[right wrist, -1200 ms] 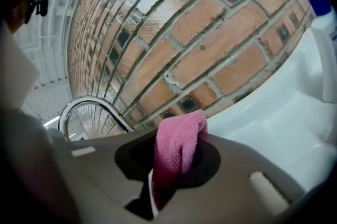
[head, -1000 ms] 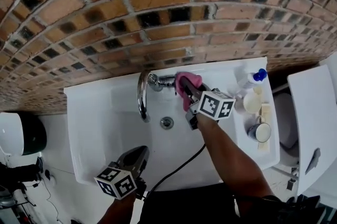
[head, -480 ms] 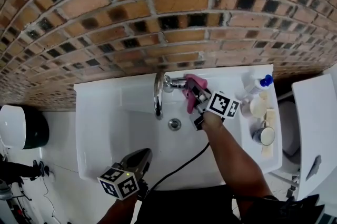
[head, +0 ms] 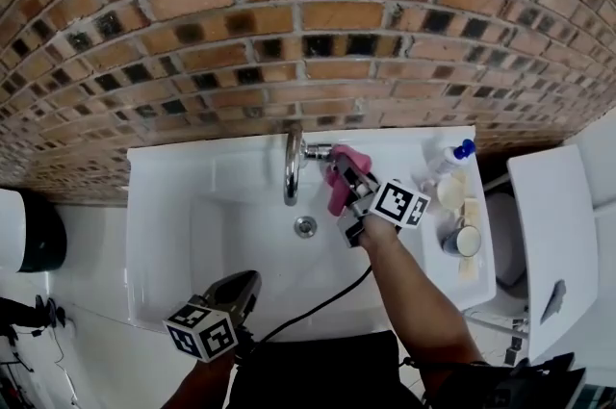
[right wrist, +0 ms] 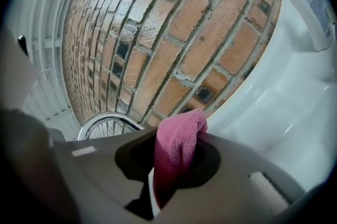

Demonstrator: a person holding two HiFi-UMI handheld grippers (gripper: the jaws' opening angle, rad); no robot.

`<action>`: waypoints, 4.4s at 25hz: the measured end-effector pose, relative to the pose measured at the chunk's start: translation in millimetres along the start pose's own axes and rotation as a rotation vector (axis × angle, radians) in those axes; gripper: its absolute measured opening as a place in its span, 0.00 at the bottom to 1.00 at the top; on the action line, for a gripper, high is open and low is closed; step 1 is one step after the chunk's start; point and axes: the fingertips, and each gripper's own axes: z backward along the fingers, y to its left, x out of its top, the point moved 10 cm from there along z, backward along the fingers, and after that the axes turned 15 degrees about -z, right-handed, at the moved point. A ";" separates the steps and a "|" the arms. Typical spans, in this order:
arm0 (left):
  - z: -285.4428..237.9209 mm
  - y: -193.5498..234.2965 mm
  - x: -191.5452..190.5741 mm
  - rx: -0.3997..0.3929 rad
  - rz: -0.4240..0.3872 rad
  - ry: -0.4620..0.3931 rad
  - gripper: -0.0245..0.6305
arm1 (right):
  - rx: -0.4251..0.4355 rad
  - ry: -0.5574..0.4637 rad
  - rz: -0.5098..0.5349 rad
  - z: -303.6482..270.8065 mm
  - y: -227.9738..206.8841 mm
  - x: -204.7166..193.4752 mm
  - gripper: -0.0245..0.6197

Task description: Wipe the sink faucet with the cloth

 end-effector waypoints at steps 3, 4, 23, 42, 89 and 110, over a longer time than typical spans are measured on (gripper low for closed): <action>5.3 1.1 -2.3 -0.014 -0.007 -0.004 0.04 | -0.010 0.008 0.043 11.5 10.4 -3.9 0.13; 7.7 1.5 -2.7 -0.019 -0.010 -0.005 0.04 | -0.013 0.013 0.063 15.1 14.3 -5.2 0.13; 65.4 49.2 -25.0 0.026 0.016 0.004 0.04 | -0.054 -0.112 -0.231 -7.0 -26.0 -70.6 0.13; 52.7 60.1 -19.4 0.035 0.022 0.062 0.04 | -0.055 -0.169 -0.359 -36.6 -44.6 -67.6 0.13; 48.5 24.8 -25.4 0.129 0.080 0.043 0.04 | -0.030 0.041 -0.278 -66.2 -48.0 -77.0 0.13; 69.0 22.7 -20.1 0.072 0.038 -0.063 0.04 | 0.280 -0.072 -0.354 -51.8 47.2 -47.9 0.13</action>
